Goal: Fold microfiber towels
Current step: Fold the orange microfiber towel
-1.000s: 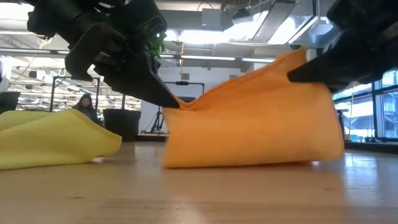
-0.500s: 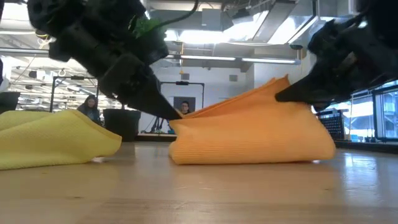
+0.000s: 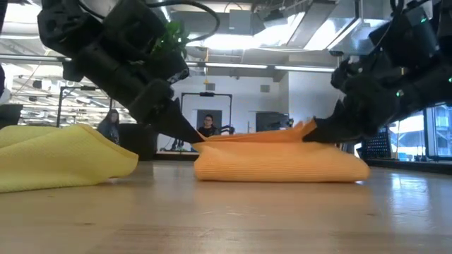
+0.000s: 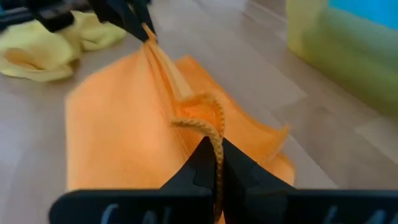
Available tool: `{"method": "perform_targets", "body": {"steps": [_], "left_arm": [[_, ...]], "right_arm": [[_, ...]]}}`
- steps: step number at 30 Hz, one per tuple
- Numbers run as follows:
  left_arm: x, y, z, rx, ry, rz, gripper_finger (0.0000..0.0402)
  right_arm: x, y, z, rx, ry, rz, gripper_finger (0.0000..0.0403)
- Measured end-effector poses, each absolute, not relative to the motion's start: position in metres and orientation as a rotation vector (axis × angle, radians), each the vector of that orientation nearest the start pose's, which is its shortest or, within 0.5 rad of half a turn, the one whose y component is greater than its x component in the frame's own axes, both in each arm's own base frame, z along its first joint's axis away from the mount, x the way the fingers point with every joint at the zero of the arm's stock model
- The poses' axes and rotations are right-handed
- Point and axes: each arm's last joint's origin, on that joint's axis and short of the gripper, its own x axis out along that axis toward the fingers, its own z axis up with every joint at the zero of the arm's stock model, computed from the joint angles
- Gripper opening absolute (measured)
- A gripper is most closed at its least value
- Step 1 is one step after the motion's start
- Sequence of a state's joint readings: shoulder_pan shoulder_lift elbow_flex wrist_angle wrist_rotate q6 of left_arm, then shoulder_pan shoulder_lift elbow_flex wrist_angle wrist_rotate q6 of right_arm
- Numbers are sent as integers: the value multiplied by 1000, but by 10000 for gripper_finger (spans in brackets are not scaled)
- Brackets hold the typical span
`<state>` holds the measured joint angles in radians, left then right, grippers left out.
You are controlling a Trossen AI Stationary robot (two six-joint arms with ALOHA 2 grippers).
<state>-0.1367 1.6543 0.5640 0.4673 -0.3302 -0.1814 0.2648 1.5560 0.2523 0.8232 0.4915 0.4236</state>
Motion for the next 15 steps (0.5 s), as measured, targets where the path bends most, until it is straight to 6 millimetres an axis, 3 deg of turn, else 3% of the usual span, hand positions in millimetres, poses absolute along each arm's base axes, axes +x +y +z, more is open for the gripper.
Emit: {"method": "perform_targets", "body": {"steps": [10, 15], "left_arm": [[285, -18, 121, -52, 599, 241, 2], [284, -18, 119, -43, 613, 251, 38]], "right_arm": [[219, 39, 88, 272, 429, -371, 6], [217, 37, 83, 262, 445, -425, 6]]}}
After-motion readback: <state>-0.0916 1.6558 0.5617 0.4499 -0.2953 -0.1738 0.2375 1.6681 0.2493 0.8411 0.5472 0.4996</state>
